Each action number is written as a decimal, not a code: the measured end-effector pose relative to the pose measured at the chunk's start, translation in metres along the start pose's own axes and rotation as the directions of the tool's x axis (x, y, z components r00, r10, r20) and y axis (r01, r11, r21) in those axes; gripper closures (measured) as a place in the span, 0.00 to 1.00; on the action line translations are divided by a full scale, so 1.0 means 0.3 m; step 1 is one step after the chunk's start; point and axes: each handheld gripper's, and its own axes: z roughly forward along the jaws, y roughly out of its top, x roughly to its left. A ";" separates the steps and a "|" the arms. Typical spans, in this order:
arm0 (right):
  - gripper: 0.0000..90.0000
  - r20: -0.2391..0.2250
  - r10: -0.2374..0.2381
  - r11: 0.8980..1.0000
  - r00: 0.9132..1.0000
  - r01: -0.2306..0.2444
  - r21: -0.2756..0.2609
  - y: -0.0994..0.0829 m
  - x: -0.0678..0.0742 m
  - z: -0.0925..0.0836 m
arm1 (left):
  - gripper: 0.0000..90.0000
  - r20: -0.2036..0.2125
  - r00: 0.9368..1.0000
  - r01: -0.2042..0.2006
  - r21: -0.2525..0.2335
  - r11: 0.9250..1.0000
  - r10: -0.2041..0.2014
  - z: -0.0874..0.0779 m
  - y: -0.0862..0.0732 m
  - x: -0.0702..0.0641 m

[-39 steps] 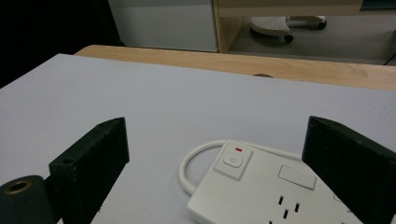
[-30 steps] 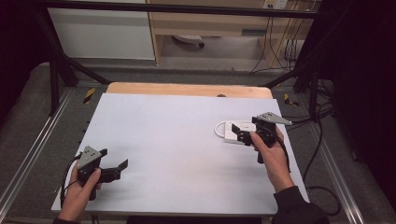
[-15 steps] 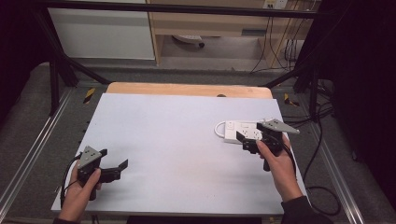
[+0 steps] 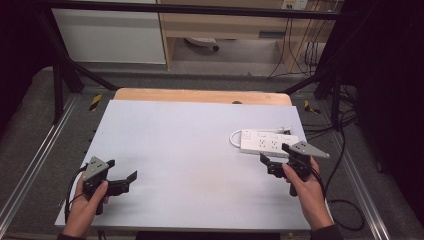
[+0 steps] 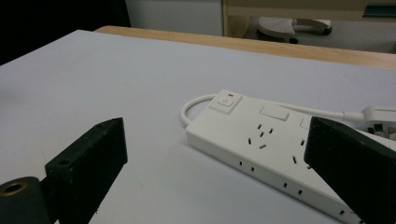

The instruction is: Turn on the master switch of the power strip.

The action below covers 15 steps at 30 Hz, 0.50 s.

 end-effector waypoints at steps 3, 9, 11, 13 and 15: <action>0.07 0.005 0.002 1.000 1.000 -0.002 0.000 -0.020 -0.009 -0.013 | 0.07 -0.001 1.000 -0.003 0.001 1.000 0.003 0.000 0.000 0.001; 0.07 0.015 0.005 1.000 1.000 -0.006 0.013 -0.066 -0.026 -0.036 | 0.07 -0.001 1.000 -0.002 0.000 1.000 0.002 0.000 0.000 0.000; 0.07 0.022 -0.001 1.000 1.000 0.000 0.022 -0.085 -0.032 -0.042 | 0.07 0.000 1.000 -0.002 0.000 1.000 0.002 0.000 0.000 0.000; 0.07 0.030 -0.010 0.999 0.999 0.009 0.031 -0.106 -0.038 -0.046 | 0.07 -0.001 1.000 -0.002 0.001 1.000 0.002 0.000 0.000 0.000; 0.07 0.039 -0.014 0.999 0.999 0.012 0.043 -0.129 -0.045 -0.049 | 0.07 0.000 1.000 -0.002 0.001 1.000 0.002 0.000 0.000 -0.001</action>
